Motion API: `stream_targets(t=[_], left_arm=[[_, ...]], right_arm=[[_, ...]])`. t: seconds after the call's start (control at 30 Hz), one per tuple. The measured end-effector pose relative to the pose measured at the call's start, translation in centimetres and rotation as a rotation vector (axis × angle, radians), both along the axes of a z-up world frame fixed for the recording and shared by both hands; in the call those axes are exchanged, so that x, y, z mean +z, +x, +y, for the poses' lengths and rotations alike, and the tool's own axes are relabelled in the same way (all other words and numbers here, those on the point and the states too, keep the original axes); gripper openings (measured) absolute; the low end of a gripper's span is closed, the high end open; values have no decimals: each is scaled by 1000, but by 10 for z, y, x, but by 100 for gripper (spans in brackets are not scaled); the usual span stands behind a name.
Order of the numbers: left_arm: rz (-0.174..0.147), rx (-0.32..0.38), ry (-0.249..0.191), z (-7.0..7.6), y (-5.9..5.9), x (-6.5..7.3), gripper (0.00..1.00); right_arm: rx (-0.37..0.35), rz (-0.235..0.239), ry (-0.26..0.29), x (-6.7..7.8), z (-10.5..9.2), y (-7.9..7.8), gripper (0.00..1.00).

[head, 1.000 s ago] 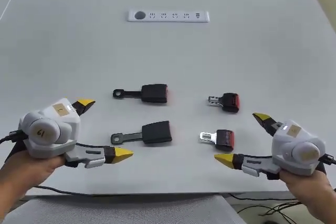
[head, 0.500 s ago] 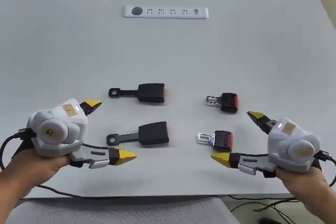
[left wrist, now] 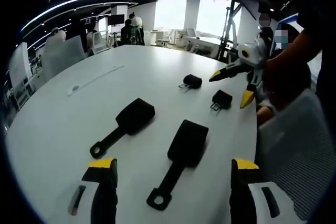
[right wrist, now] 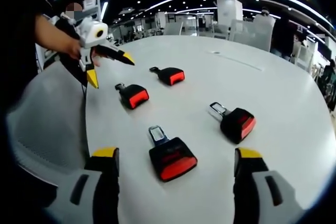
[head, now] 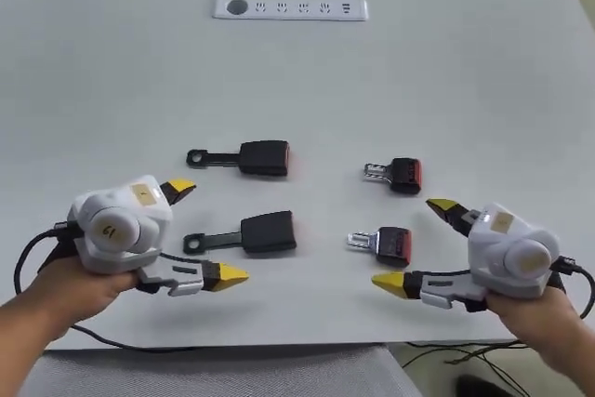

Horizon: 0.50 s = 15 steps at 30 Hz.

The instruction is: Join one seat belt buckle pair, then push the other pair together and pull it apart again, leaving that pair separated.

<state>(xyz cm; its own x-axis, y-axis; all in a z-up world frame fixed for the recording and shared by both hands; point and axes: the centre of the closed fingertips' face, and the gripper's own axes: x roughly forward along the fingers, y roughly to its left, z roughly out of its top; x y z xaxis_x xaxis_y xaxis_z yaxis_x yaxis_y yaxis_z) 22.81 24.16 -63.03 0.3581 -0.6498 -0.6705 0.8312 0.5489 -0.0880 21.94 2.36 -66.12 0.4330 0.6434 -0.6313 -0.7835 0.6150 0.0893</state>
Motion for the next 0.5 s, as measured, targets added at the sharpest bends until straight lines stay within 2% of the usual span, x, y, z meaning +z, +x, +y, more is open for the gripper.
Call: stream_targets(t=[0.07,0.2,0.3,0.5], left_arm=[[10,-12,6,-3,-1,-4,90],[10,-55,29,-6,-2,-14,87],[15,-62,29,-8,0,-16,85],[33,-85,42,-12,1,-24,82]], right_arm=[[11,11,-5,-3,0,-1,90],[20,28,-2,-6,0,-2,89],[34,42,-8,-9,0,-2,85],[67,61,-11,-12,1,-4,83]])
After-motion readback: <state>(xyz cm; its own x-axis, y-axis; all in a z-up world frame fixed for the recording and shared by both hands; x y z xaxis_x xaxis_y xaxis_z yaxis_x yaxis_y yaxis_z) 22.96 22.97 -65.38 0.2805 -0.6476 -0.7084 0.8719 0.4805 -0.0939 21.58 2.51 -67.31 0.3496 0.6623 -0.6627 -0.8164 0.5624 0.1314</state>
